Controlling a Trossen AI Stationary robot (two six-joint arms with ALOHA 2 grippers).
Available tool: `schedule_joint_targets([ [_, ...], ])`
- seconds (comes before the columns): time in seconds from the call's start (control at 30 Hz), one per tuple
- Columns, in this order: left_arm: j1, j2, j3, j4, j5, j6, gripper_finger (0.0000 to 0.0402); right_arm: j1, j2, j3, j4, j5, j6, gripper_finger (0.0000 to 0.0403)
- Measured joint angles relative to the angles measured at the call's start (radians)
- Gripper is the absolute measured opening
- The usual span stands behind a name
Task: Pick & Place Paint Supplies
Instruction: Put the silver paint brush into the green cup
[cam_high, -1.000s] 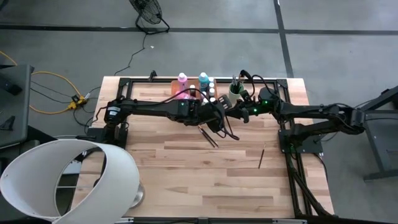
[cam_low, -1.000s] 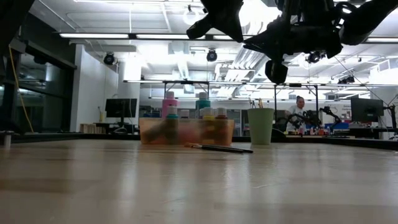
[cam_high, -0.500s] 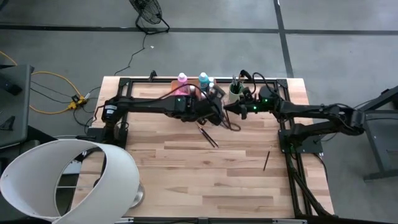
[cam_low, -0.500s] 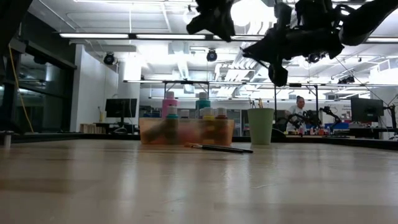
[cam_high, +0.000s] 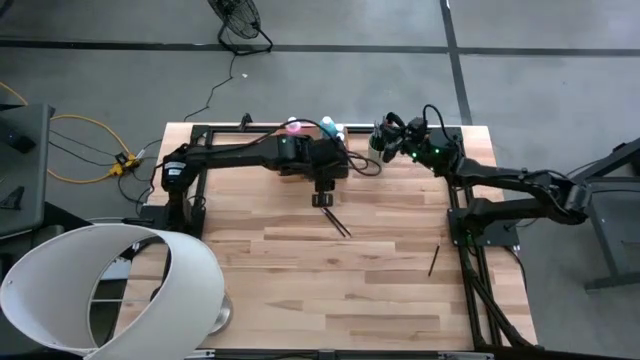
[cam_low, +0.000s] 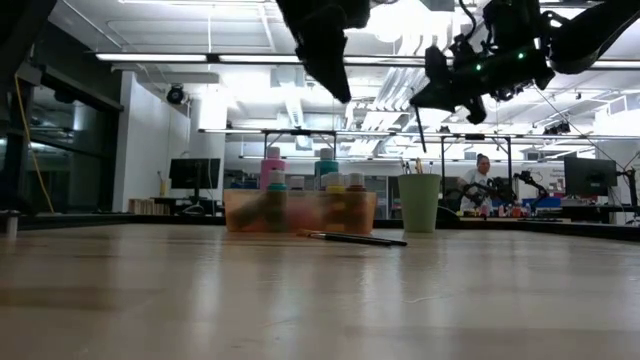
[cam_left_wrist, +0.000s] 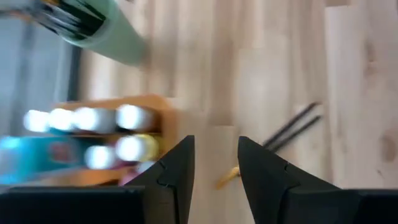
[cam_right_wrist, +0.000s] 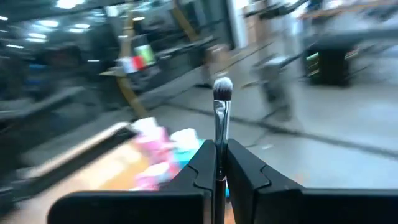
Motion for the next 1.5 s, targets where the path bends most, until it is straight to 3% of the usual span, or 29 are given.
schedule_joint_targets([
  [0.17, 0.003, 0.000, -0.074, 0.084, 0.050, -0.080, 0.0118, -0.035, 0.026, 0.000, 0.004, 0.122, -0.090, 0.0012],
  [0.4, 0.003, 0.001, -0.169, 0.195, 0.106, -0.175, 0.0118, -0.111, 0.108, 0.000, 0.116, 0.119, -0.097, 0.0012],
  [0.77, 0.003, 0.001, -0.181, 0.203, 0.109, -0.204, 0.0118, -0.140, 0.251, 0.000, 0.185, 0.093, -0.096, 0.0023],
  [1.0, 0.003, 0.001, -0.181, 0.196, 0.111, -0.208, 0.0118, -0.139, 0.251, 0.000, 0.172, 0.093, -0.113, 0.0086],
  [1.17, 0.003, 0.001, -0.181, 0.184, 0.111, -0.207, 0.0118, -0.139, 0.233, 0.000, 0.068, 0.095, 0.009, 0.0151],
  [1.33, 0.003, 0.001, -0.181, 0.163, 0.111, -0.206, 0.0118, -0.137, 0.129, -0.001, -0.088, 0.001, 0.097, 0.0196],
  [1.5, 0.003, 0.001, -0.181, 0.172, 0.111, -0.194, 0.0118, -0.137, -0.027, -0.001, -0.262, -0.124, 0.176, 0.0200],
])
